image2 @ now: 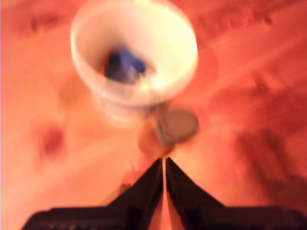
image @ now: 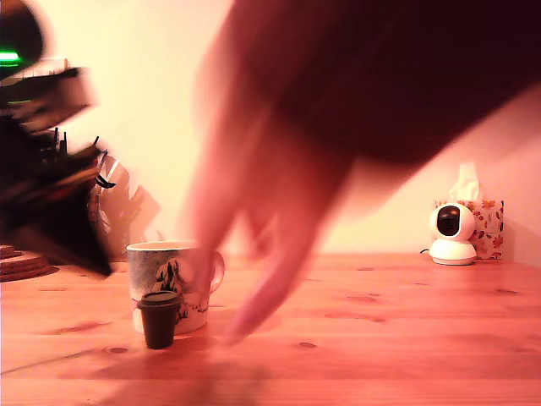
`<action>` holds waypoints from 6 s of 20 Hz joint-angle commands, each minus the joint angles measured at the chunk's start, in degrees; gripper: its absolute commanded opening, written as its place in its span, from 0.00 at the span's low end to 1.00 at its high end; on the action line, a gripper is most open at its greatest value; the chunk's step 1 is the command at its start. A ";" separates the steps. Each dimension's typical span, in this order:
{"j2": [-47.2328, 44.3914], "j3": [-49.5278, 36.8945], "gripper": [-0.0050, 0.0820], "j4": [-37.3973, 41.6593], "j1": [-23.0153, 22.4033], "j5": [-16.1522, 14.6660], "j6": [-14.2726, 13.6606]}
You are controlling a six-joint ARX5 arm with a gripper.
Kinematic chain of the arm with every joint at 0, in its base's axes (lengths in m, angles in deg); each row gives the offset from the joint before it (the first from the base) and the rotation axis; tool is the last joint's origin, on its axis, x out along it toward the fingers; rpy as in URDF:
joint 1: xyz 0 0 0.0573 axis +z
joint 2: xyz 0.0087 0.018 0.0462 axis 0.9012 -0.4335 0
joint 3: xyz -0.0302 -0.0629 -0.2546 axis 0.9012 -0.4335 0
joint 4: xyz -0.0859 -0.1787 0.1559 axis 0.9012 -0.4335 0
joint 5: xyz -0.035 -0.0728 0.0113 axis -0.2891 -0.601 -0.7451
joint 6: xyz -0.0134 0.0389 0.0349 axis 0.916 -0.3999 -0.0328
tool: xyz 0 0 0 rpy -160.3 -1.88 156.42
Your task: Pick up the coffee capsules on the table and drop them inside the coffee cup
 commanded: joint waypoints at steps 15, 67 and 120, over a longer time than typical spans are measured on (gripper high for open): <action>16.02 -6.60 0.03 5.75 -7.23 0.17 -1.49; 23.10 -22.88 0.69 20.41 -8.04 4.07 -4.50; -29.77 -9.40 0.36 55.21 -3.78 -1.79 -6.49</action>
